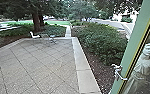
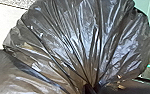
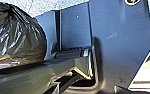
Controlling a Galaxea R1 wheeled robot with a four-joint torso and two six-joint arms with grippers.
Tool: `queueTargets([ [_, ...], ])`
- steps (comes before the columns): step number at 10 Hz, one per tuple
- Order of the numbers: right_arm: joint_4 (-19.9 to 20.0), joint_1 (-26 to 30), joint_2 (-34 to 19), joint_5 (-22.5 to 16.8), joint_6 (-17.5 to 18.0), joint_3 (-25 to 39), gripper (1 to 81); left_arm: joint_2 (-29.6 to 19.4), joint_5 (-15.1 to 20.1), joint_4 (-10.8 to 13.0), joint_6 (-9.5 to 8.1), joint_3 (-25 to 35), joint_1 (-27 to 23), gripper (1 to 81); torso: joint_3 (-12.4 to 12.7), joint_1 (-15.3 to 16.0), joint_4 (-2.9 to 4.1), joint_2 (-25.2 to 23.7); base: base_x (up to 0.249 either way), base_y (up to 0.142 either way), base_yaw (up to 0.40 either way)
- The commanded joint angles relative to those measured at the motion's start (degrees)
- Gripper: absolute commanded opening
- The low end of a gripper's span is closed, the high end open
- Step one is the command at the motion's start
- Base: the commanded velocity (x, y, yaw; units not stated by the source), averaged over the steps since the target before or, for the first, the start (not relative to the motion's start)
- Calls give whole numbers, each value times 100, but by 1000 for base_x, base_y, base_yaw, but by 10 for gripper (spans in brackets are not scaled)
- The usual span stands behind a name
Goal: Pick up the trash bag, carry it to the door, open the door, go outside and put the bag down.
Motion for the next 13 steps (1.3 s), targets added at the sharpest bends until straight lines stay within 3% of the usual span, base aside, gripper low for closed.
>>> queueTargets([
  [1, -25, 287, 42, -229, -56, 122, 811, -72, 430, -33, -4, 40, -260, 10, 0, -2, 0, -2, 114, 75, 0],
  [4, -25, 287, 42, -229, -56, 122, 811, -72, 430, -33, -4, 40, -260, 10, 2, -2, 0, 0, 110, 70, 0],
  [13, -25, 287, 33, -229, -56, 122, 811, -71, 430, -33, -4, 40, -260, 10, 2, -13, 0, -4, 86, 0, 0],
])
